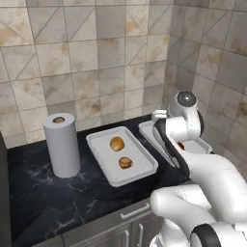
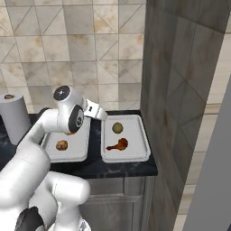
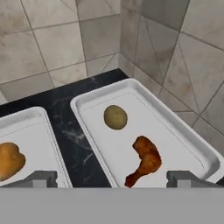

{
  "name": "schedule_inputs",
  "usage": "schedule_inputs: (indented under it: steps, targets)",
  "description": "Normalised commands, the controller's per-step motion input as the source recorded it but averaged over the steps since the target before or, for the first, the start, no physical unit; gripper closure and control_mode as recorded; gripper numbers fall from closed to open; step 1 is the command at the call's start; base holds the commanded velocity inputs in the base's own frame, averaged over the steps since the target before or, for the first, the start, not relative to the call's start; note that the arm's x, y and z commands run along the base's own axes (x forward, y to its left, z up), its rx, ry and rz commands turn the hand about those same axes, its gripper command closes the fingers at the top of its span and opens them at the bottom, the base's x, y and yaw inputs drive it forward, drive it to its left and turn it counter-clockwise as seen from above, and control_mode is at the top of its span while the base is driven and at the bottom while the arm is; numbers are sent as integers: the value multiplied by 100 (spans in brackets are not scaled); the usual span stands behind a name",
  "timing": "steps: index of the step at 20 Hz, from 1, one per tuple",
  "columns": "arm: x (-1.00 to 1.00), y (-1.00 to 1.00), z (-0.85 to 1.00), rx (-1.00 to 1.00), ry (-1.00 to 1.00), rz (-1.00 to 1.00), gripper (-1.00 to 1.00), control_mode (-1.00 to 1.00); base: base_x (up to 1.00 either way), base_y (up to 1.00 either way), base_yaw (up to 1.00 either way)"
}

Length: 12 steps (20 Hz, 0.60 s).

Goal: Place one potato and one chicken drumstick in each tupperware on the nearby counter, to pack two identical lunches.

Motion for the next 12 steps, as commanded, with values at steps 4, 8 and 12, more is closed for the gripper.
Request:
schedule_inputs:
  steps: [4, 8, 12]
  targets:
    - [-90, 7, 100, 0, -22, 10, -100, -100, 0, 0, 0]
    - [-86, 21, 100, 0, -16, 9, -100, -100, 0, 0, 0]
    - [-89, 35, 100, -2, -9, 5, -100, -100, 0, 0, 0]
